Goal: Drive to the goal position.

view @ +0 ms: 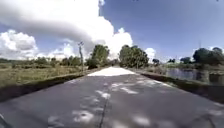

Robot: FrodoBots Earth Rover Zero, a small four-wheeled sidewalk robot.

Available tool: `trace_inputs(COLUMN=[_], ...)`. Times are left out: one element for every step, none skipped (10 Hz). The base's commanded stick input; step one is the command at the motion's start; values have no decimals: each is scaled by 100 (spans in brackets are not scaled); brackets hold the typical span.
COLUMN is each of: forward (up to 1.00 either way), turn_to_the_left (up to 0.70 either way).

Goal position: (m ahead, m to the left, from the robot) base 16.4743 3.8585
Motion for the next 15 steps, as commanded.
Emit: trace_inputs(forward=[70,70,70,70,70,70,70,70,70,70,70,70,70,70,70], turn_to_the_left=[0,0,0,0,0,0,0,0,0,0,0,0,0,0,0])
